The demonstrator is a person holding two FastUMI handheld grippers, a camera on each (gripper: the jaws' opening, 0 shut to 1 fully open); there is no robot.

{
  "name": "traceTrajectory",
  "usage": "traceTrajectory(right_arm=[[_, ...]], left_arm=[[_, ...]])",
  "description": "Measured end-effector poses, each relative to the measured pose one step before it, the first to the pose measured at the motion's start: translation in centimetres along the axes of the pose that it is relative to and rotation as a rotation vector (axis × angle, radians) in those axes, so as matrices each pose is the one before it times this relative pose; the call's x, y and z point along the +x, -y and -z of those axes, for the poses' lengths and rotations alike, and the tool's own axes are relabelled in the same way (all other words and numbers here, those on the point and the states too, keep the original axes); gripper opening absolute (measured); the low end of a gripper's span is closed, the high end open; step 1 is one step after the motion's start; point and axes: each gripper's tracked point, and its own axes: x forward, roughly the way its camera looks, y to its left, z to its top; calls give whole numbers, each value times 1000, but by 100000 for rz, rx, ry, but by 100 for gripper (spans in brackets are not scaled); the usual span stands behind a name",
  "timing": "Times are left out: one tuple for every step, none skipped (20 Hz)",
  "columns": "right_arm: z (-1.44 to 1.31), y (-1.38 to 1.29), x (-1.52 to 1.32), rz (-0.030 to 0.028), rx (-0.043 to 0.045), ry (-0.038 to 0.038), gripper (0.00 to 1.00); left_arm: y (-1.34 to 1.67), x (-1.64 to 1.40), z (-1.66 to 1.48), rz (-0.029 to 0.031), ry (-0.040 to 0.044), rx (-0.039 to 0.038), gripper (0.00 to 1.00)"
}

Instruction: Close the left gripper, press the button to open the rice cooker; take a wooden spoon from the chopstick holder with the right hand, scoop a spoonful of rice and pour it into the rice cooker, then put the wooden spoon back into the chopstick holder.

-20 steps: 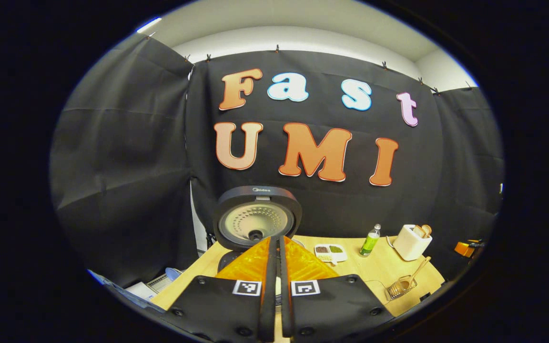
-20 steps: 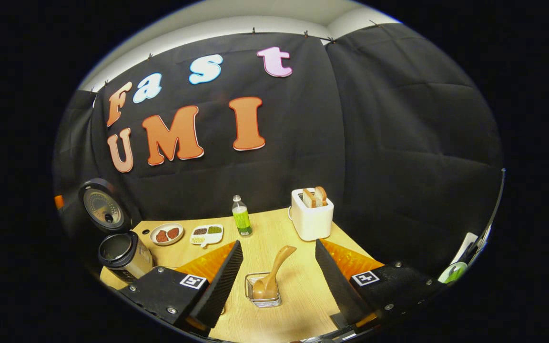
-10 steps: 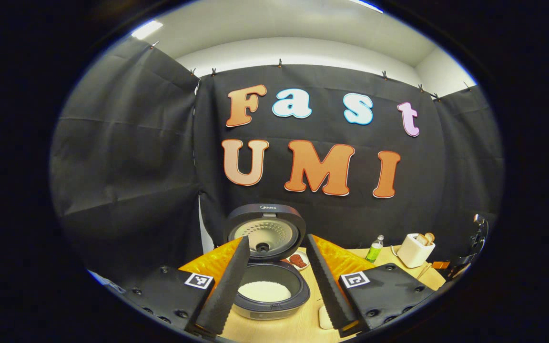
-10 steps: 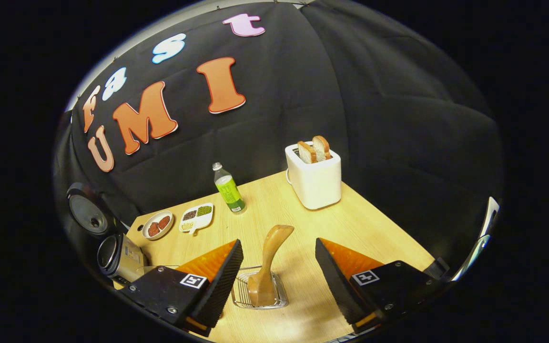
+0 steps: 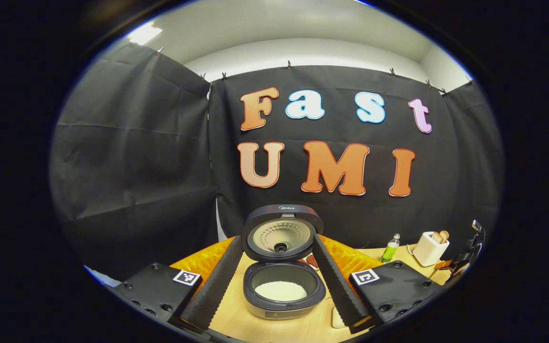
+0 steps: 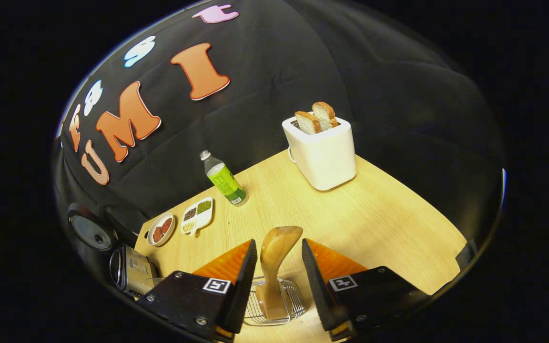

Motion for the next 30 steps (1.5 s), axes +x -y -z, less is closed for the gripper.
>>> traceTrajectory(right_arm=[[-190,-48,114,28,1505,-270,54],[-37,40,201,400,1307,-773,51],[90,-203,34,-528,975,-800,46],[180,-191,-130,-1149,806,-1164,44],[-25,-59,25,-815,876,-835,40],[40,-212,-116,-704,1357,-1191,39],[134,-462,-121,-1964,1483,-1191,36],[143,-534,-152,-1965,1077,-530,34],[-71,-163,-210,-1160,386,720,29],[-61,-316,-95,-1371,-206,905,27],[211,-395,-121,-520,-897,919,21],[52,-246,-496,282,-1635,1530,18],[-141,-377,-255,-199,-1114,1426,14],[-213,-370,-319,-20,-990,1344,13],[-386,-333,-339,104,-882,1528,12],[-522,-361,-399,-69,-754,1708,13],[-708,-389,-606,18,-354,2139,12],[-822,-500,-729,-124,530,2329,12],[-792,-645,-543,-306,205,1776,12],[-676,-827,-567,-483,-688,1667,12],[-787,-925,-1047,-1133,-1344,2597,12],[-798,-1194,-850,-1223,-1402,2692,12],[-792,-1472,-928,-1487,-1681,2226,12],[-569,-1481,-585,-1778,-1066,1858,12],[-272,-1571,-711,-1897,-400,1607,12],[-220,-1627,-580,-2243,-143,1397,12],[-34,-1720,-524,-2368,-127,1035,12],[163,-1655,-279,-2287,-397,734,12],[528,-1487,-250,-2067,-679,190,12],[631,-1328,-1,-1804,-612,86,12]], left_arm=[[-268,55,265,-752,-938,-610,99],[-225,109,188,-647,-778,-580,99],[-201,61,187,-610,-579,-640,100],[-236,-30,176,-466,-412,-737,99],[-112,133,-68,-261,-158,-856,98],[-60,-13,-1,-177,8,-728,98],[-143,72,-100,-176,30,-369,98],[-178,-22,-67,-146,19,-101,98],[-132,-66,-161,8,138,-33,97],[2,17,79,175,103,-44,99],[23,-147,-36,396,77,55,100],[-13,-166,-7,520,100,283,100],[10,-79,-84,688,93,540,100],[-87,1,-102,342,118,523,99],[-176,-63,78,348,-10,304,99],[-176,-5,-149,582,117,-271,99],[-191,-49,22,317,-95,-400,100],[-217,1,55,282,-383,-448,99],[-104,-172,55,694,-51,-620,100],[-90,-36,-170,1148,90,-704,100],[-237,63,79,868,-120,-408,99],[-253,44,80,546,-222,-78,97],[-327,125,113,595,-203,-60,100],[43,65,169,872,-306,-430,98],[-106,122,72,839,-508,-825,100],[-554,205,129,894,-513,-649,99],[-479,184,36,623,-259,-75,100],[-397,198,24,468,19,316,100],[-301,80,-98,560,149,548,100],[-241,69,-44,595,96,576,100]])
